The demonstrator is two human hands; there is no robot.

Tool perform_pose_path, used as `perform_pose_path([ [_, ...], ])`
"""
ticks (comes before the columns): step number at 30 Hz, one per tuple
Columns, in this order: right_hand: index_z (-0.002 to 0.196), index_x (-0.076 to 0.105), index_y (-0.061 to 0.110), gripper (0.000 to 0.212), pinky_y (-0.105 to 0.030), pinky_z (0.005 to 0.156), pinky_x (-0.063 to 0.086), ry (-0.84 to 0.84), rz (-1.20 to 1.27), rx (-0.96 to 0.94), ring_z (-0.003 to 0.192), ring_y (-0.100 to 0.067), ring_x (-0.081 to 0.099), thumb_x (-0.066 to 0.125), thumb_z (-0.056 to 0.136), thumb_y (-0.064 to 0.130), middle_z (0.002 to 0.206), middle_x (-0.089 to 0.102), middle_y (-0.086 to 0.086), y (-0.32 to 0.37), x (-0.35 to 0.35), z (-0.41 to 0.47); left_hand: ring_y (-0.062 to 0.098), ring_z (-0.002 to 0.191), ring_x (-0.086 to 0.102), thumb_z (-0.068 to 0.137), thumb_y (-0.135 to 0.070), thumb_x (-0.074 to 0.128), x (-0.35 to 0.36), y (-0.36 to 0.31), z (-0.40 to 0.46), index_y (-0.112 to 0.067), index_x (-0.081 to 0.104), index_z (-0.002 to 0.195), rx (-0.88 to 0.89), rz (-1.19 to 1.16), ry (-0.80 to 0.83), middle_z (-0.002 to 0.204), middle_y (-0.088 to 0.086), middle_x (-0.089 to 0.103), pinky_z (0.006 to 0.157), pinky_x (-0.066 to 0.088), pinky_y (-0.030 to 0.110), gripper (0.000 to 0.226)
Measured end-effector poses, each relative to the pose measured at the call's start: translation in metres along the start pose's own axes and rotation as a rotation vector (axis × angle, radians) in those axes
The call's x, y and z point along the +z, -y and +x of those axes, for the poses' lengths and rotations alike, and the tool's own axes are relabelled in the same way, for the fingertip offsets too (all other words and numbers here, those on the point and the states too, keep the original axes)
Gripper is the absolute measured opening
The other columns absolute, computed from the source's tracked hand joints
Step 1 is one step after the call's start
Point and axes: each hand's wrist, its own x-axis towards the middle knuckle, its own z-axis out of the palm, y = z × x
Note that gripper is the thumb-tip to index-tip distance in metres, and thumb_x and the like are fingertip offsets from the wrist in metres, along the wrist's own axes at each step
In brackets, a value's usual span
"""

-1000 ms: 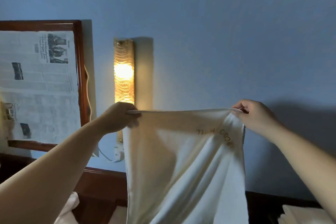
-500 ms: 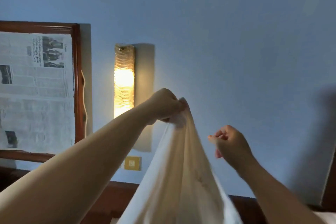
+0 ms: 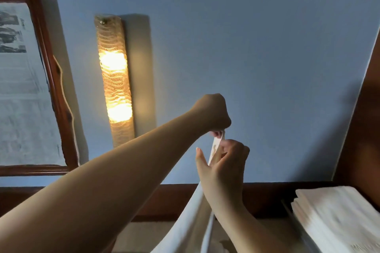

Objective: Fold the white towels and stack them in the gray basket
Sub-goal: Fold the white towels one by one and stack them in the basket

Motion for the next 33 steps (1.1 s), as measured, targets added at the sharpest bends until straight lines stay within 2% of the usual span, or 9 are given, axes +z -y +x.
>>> perform_pose_path([
  [3, 0.11, 0.061, 0.01, 0.05, -0.028, 0.066, 0.057, 0.037, -0.081, 0.037, 0.091, -0.014, 0.051, 0.081, 0.084, 0.047, 0.104, 0.06, -0.01, -0.01, -0.001, 0.002, 0.015, 0.063, 0.071, 0.09, -0.008, 0.067, -0.001, -0.004, 0.004, -0.012, 0.067, 0.073, 0.014, -0.052, 0.033, 0.077, -0.003, 0.078, 0.054, 0.057, 0.022, 0.018],
  [5, 0.105, 0.061, 0.014, 0.042, -0.027, 0.06, 0.056, 0.093, -0.08, 0.107, 0.084, -0.01, 0.049, 0.082, 0.083, 0.043, 0.099, 0.06, -0.005, -0.021, -0.004, 0.004, 0.013, 0.069, 0.074, 0.089, -0.006, 0.061, 0.003, -0.003, 0.005, -0.011, 0.071, 0.071, 0.006, -0.05, 0.064, 0.084, 0.0, 0.08, 0.068, 0.059, 0.024, 0.022],
  [7, 0.101, 0.062, 0.017, 0.032, -0.017, 0.056, 0.048, 0.174, -0.062, 0.166, 0.075, -0.006, 0.052, 0.08, 0.086, 0.039, 0.093, 0.058, 0.003, -0.031, -0.01, 0.007, 0.015, 0.069, 0.077, 0.091, -0.004, 0.049, 0.004, -0.001, 0.007, -0.005, 0.078, 0.091, 0.022, -0.101, 0.06, 0.073, 0.002, 0.078, 0.079, 0.065, 0.031, 0.029],
  [12, 0.099, 0.062, 0.02, 0.011, -0.003, 0.053, 0.039, 0.378, 0.006, 0.209, 0.062, 0.003, 0.056, 0.062, 0.102, 0.031, 0.084, 0.06, 0.015, -0.048, -0.019, 0.015, 0.018, 0.072, 0.078, 0.094, 0.001, 0.044, 0.005, 0.005, 0.009, -0.018, 0.078, 0.106, 0.157, -0.075, 0.124, 0.086, 0.007, 0.078, 0.072, 0.063, 0.026, 0.04],
  [16, 0.084, 0.059, 0.019, 0.024, -0.016, 0.062, 0.052, 0.521, 0.255, 0.346, 0.07, -0.002, 0.062, 0.055, 0.106, 0.026, 0.074, 0.061, 0.0, -0.066, -0.037, 0.054, 0.014, 0.097, 0.062, 0.094, 0.005, 0.051, 0.0, 0.018, 0.007, -0.018, 0.075, 0.124, 0.358, 0.262, 0.23, 0.109, -0.003, 0.072, 0.068, 0.037, 0.015, 0.045],
  [19, 0.099, 0.069, 0.018, 0.018, -0.047, 0.085, 0.062, 0.656, 0.507, 0.573, 0.092, -0.024, 0.071, 0.053, 0.106, 0.023, 0.093, 0.073, -0.007, -0.071, -0.05, 0.091, 0.011, 0.1, 0.06, 0.095, -0.01, 0.058, -0.004, 0.028, 0.008, -0.026, 0.072, 0.128, 0.373, 0.237, 0.211, 0.111, -0.01, 0.069, 0.082, 0.041, 0.021, 0.04],
  [24, 0.108, 0.054, 0.017, 0.009, -0.022, 0.06, 0.043, 0.672, 0.035, 0.236, 0.078, -0.014, 0.062, 0.057, 0.1, 0.02, 0.091, 0.064, -0.001, -0.07, -0.063, 0.141, 0.017, 0.104, 0.058, 0.103, -0.049, 0.057, -0.019, 0.017, 0.02, -0.024, 0.076, 0.118, 0.492, 0.33, -0.107, 0.107, -0.005, 0.063, 0.093, 0.051, 0.034, 0.035],
  [28, 0.098, 0.044, 0.016, 0.023, -0.02, 0.053, 0.031, 0.579, -0.226, 0.1, 0.067, -0.016, 0.053, 0.066, 0.094, 0.019, 0.085, 0.058, -0.003, -0.076, -0.055, 0.145, 0.019, 0.109, 0.041, 0.102, -0.052, 0.057, -0.031, -0.007, 0.02, -0.026, 0.079, 0.111, 0.588, 0.434, -0.279, 0.116, -0.003, 0.05, 0.094, 0.047, 0.039, 0.036],
  [33, 0.087, 0.047, 0.011, 0.018, -0.027, 0.052, 0.031, 0.558, -0.366, 0.145, 0.066, -0.02, 0.049, 0.061, 0.094, 0.019, 0.081, 0.055, -0.004, -0.102, -0.048, 0.13, 0.021, 0.108, 0.056, 0.104, -0.05, 0.05, -0.036, -0.002, 0.018, -0.024, 0.078, 0.103, 0.429, 0.381, -0.293, 0.107, -0.006, 0.068, 0.092, 0.053, 0.04, 0.038],
])
